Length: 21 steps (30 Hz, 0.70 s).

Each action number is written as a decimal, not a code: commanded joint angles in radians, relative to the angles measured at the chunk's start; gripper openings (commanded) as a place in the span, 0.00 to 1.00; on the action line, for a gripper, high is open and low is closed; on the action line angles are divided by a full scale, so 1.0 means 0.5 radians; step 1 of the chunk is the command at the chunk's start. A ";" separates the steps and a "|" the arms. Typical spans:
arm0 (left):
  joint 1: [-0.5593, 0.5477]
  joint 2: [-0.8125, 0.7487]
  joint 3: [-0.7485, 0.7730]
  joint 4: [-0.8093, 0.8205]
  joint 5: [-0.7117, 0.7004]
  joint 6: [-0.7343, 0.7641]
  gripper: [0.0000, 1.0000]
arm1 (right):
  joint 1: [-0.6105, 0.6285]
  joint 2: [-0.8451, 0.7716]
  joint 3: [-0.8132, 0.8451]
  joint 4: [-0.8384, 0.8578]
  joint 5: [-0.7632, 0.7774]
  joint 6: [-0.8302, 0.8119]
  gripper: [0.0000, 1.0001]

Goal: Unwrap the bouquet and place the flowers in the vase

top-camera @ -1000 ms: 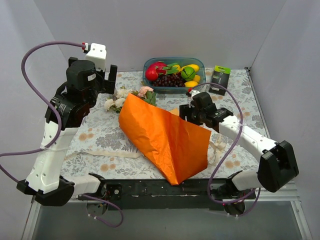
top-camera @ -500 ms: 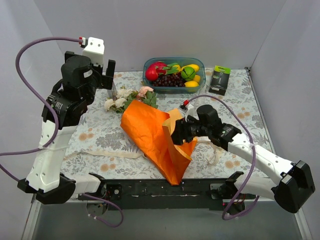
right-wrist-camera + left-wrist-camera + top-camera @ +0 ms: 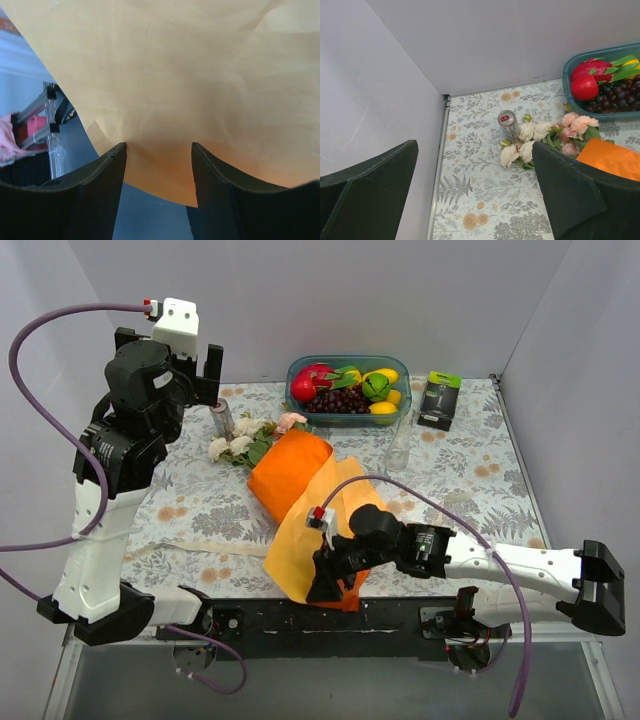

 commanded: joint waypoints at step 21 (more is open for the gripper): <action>0.000 0.004 0.028 0.029 -0.043 0.015 0.98 | 0.775 0.672 0.647 -0.510 0.407 -0.482 0.65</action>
